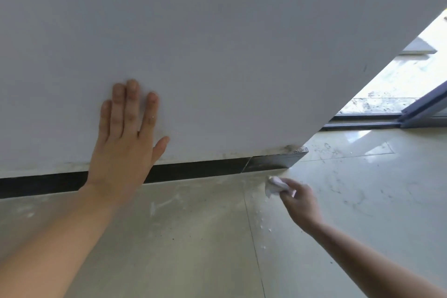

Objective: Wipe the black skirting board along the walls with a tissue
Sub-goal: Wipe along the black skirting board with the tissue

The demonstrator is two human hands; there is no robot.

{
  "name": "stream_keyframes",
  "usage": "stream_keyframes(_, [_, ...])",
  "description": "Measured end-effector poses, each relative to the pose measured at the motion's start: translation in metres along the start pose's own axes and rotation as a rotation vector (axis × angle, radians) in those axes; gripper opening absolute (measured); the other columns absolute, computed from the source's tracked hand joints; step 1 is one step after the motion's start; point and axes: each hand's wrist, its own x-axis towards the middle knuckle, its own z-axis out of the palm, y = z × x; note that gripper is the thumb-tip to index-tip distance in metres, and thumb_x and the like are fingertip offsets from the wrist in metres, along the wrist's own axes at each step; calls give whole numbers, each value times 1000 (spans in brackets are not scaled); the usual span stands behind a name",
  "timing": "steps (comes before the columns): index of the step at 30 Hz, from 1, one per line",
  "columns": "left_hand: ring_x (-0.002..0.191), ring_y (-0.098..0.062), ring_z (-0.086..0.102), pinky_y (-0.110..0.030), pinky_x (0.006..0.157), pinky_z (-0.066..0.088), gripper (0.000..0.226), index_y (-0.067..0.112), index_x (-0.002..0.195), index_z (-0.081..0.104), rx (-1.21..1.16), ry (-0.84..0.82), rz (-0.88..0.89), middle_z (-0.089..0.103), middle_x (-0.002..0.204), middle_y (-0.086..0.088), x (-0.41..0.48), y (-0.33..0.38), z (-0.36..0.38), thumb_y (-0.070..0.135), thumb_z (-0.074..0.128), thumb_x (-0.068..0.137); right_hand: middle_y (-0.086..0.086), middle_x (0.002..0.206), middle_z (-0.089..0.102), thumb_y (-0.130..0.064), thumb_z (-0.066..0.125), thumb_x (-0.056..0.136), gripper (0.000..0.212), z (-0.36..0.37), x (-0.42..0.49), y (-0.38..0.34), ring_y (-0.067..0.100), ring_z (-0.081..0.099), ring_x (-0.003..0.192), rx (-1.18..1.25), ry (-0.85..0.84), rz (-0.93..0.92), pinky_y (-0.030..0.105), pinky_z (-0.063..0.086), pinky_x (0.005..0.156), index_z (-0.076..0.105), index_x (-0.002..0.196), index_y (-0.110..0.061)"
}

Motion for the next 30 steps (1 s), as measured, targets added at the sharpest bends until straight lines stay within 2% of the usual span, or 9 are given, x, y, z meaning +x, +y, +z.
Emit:
stream_keyframes(3, [141,-32,-26,-44,118,-10,85,4,149,-10,-4,-23,-26,-26,152,-22,1,5,1,43,41,94,7,71,59,-12,58,58,16,3,24,7,22,52,67,558,301,622,30,46,64,60,74,-12])
stream_keyframes(5, [141,-35,-24,-45,118,-8,87,1,149,-7,25,-28,-30,-8,151,-32,1,7,0,44,44,94,11,84,63,-8,60,65,19,10,44,3,23,57,74,789,445,763,36,54,78,58,84,-12])
stream_keyframes(7, [141,-36,-23,-47,118,-7,87,-2,149,-5,47,-34,-19,0,149,-37,0,7,0,44,46,94,9,85,60,-9,59,80,12,22,54,-24,25,58,80,832,494,737,39,54,85,55,90,-14])
stream_keyframes(11, [141,-35,-22,-48,118,-3,89,-2,149,-5,53,-46,-28,2,148,-38,0,6,0,43,49,94,11,91,57,5,47,82,21,75,27,-94,20,58,76,738,427,484,24,45,67,44,88,-14])
stream_keyframes(15, [141,-32,-25,-45,119,-5,89,0,149,-6,31,-29,-53,6,146,-40,1,11,-2,45,49,95,9,72,43,16,36,80,28,126,-2,-126,20,51,65,839,39,440,10,42,51,33,76,-12])
stream_keyframes(18, [142,-30,-24,-42,119,-6,88,1,149,-4,17,-38,-39,7,148,-38,0,8,-4,44,49,94,9,79,57,5,42,81,12,124,-6,-122,15,60,64,754,-95,443,12,48,54,45,86,-5])
stream_keyframes(22, [143,-30,-21,-42,118,-4,85,3,150,-2,29,-47,-11,5,150,-36,-2,1,-5,42,49,94,14,81,65,-17,50,81,10,90,14,-62,25,66,65,782,82,538,37,56,70,50,87,-9])
stream_keyframes(27, [141,-33,-24,-46,118,-1,88,1,150,-5,16,-48,-37,5,148,-39,-1,6,-2,45,48,95,8,86,58,-8,55,86,13,17,62,4,19,61,70,821,515,791,36,56,80,48,96,-12])
stream_keyframes(30, [141,-35,-23,-48,118,-1,89,0,149,-6,24,-61,-24,1,148,-37,-2,6,-3,47,46,95,10,100,62,-15,58,87,19,13,79,20,27,64,88,752,462,825,40,55,86,53,104,-8])
